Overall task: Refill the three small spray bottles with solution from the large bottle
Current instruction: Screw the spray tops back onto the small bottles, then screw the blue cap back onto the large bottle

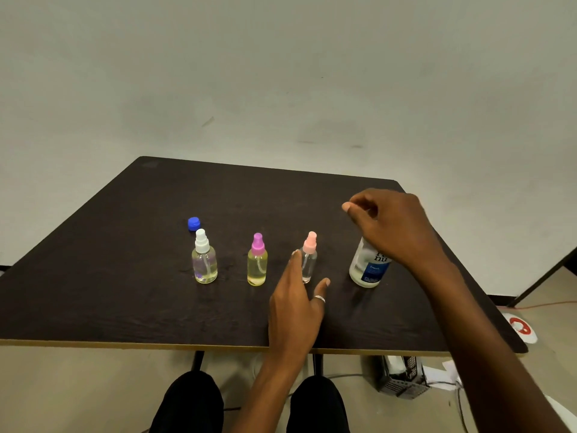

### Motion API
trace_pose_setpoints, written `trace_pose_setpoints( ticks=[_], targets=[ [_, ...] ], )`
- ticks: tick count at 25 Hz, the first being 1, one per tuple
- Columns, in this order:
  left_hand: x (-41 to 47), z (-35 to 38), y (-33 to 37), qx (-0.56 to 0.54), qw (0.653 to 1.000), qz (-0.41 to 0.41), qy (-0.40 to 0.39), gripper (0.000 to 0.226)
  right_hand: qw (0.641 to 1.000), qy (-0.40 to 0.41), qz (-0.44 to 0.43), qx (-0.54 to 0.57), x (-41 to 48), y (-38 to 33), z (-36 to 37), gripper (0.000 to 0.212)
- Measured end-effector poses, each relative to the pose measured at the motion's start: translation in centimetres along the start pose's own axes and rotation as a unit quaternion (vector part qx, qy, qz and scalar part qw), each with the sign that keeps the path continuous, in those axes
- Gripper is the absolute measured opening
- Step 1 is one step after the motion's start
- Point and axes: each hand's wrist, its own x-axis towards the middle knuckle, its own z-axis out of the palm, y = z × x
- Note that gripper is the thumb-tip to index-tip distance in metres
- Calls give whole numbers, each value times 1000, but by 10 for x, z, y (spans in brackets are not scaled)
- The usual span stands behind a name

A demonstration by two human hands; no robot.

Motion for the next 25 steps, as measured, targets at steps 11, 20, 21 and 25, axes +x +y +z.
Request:
trace_pose_setpoints(
  ticks=[11, 20, 21, 25],
  targets=[
    [-9, 27, 55, -16, 988, 153, -22, 65, 976, -129, 141, 106, -33, 82, 12, 88],
    [43, 59, 63, -24, 985, 45, -162, 65, 986, -79, 107, 99, -33, 78, 29, 71],
    [42, 58, 62, -26, 986, 44, -158, 63, 987, -81, 106, 94, -34, 76, 26, 72],
    [22, 31, 63, -75, 989, 46, -118, 59, 989, -110, 71, 67, -33, 49, 5, 76]
  ],
)
